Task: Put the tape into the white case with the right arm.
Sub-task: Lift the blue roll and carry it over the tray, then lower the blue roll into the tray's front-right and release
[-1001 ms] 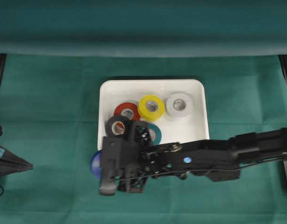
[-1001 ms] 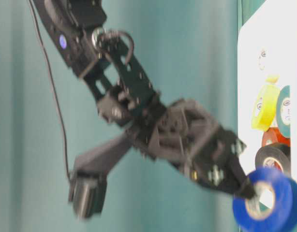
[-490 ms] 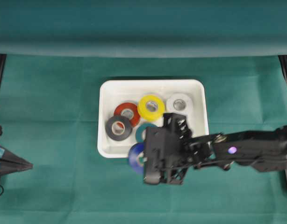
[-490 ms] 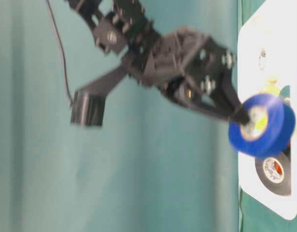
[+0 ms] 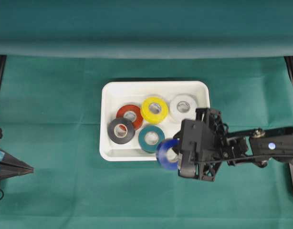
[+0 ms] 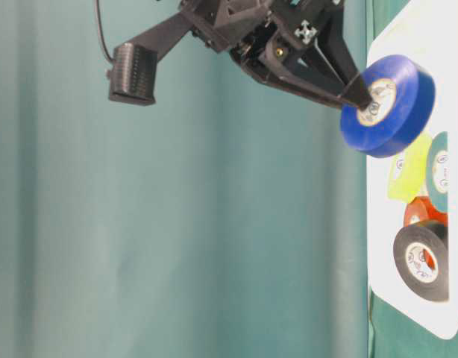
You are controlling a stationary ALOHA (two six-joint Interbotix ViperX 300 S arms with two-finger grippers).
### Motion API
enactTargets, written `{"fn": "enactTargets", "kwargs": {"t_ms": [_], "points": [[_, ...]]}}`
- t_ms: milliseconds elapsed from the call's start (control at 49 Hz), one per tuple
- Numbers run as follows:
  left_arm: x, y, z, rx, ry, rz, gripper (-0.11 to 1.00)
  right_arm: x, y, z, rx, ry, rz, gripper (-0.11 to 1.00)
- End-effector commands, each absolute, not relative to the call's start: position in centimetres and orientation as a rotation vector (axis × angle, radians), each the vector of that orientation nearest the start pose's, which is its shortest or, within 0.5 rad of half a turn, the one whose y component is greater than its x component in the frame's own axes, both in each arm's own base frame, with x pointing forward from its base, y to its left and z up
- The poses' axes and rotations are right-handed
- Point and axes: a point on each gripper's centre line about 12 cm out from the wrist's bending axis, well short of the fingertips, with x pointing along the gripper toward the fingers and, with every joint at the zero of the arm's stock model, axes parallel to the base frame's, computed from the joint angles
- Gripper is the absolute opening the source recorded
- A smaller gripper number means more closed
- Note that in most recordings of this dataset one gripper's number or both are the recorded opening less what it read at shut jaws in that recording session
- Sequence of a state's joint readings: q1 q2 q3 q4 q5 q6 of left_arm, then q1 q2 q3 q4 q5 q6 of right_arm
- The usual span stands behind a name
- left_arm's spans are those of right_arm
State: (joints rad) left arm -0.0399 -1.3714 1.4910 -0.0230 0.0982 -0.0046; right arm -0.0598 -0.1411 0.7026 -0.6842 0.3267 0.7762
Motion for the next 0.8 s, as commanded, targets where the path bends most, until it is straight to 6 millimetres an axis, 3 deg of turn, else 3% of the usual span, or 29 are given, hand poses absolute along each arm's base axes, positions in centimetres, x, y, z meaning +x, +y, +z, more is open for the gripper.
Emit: {"fn": "enactTargets", "kwargs": {"t_ms": [0, 266, 776], "points": [[13.2, -0.5, 18.8, -0.027, 0.205, -0.036, 0.00, 34.8, -5.3, 20.1, 0.057, 0.761, -0.310, 0.02], [13.2, -0.5, 18.8, -0.027, 0.205, -0.036, 0.00, 33.7, -7.4, 19.0, 0.003, 0.775, -0.337, 0.02], [13.2, -0.5, 18.8, -0.027, 0.205, -0.036, 0.00, 32.9, -7.7, 18.1, 0.014, 0.795, -0.345, 0.02]]}}
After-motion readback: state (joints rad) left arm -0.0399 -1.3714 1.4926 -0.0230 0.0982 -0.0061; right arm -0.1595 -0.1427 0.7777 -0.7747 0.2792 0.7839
